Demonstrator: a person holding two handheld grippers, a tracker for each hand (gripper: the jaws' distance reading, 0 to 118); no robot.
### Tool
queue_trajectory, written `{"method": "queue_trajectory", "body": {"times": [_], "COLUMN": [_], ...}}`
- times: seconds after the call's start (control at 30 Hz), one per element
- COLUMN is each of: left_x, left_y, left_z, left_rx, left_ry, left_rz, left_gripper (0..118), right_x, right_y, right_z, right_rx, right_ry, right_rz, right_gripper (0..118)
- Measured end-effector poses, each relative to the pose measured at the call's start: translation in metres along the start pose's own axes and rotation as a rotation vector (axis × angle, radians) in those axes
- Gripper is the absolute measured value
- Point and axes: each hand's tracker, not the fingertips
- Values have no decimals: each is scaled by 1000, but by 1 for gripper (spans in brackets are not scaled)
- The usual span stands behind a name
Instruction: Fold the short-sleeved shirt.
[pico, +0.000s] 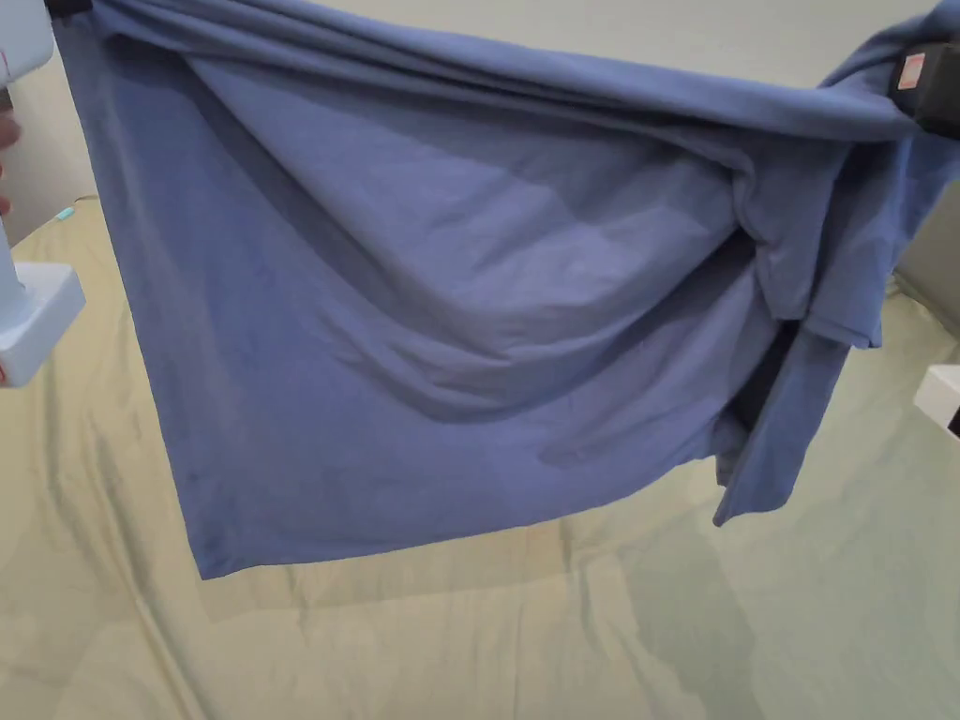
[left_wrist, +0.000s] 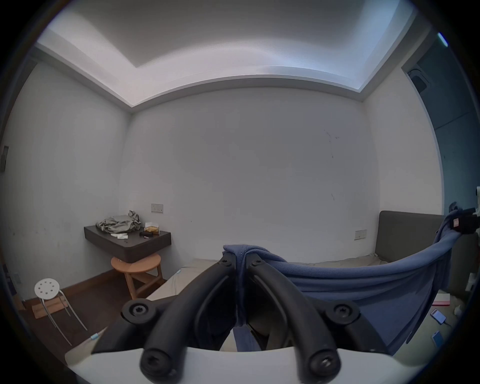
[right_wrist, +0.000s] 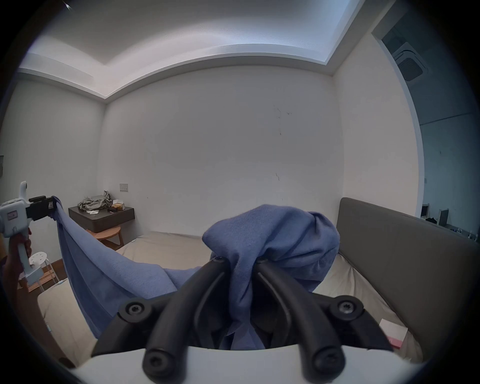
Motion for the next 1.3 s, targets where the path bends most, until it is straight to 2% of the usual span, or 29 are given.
{"method": "queue_trajectory", "body": {"times": [0.3,0.43,0.57,0.7,0.77,0.9,1.0,1.13,1.3], "left_x": [15,22,26,22,18,7,-3,-27,-57], "left_y": [-6,-20,-53,-109,-141,-215,-276,-350,-404], "left_z": [-101,-136,-157,-166,-165,-131,-83,-6,95], "left_rx": [-36,-50,-86,-153,-224,-346,-467,-676,-907], "left_ry": [36,47,49,56,48,-5,-17,-38,-111], "left_rz": [-87,-141,-193,-227,-238,-223,-277,-335,-394], "left_gripper": [3,3,3,3,3,3,3,3,3], "right_x": [4,8,11,9,5,-10,-23,-40,-58], "right_y": [-1,-15,-49,-104,-137,-211,-268,-339,-412], "right_z": [-110,-152,-185,-205,-210,-200,-177,-124,-40], "right_rx": [-27,-57,-112,-223,-287,-455,-577,-761,-986], "right_ry": [-9,-14,25,64,73,119,159,211,228], "right_rz": [68,71,102,53,56,72,89,56,72], "right_gripper": [9,9,9,9,9,9,9,9,9]}}
